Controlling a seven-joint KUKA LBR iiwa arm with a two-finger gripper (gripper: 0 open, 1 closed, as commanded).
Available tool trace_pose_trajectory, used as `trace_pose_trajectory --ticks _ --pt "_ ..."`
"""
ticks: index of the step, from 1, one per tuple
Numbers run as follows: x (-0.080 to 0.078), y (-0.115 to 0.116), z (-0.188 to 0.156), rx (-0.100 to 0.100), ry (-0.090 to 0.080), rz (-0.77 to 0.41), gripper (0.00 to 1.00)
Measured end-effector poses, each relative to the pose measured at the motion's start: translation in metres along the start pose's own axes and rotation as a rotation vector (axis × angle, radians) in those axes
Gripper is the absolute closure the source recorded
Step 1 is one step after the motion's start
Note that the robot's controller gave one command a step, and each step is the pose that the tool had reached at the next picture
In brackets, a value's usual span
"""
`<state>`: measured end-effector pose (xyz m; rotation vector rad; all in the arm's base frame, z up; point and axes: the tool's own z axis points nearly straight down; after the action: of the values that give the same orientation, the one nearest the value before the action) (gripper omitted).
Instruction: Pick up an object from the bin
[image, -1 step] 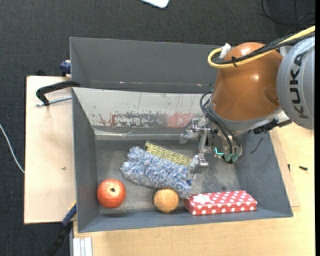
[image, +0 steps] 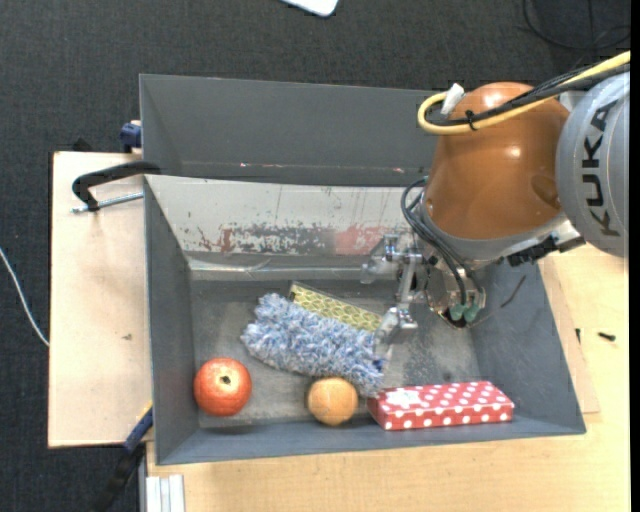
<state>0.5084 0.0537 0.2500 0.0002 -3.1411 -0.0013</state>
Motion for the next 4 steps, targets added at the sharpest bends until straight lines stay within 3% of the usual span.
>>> trace_pose_trajectory --ticks 1,2,3,4 --pt "-0.017 0.019 0.059 0.0 -0.006 -0.072 0.0" --pt "-0.043 0.058 0.089 -0.002 -0.008 -0.116 0.0" --pt "-0.043 0.047 0.126 0.0 -0.002 -0.194 0.0" --pt "-0.057 0.054 0.175 -0.001 0.0 -0.136 0.0"
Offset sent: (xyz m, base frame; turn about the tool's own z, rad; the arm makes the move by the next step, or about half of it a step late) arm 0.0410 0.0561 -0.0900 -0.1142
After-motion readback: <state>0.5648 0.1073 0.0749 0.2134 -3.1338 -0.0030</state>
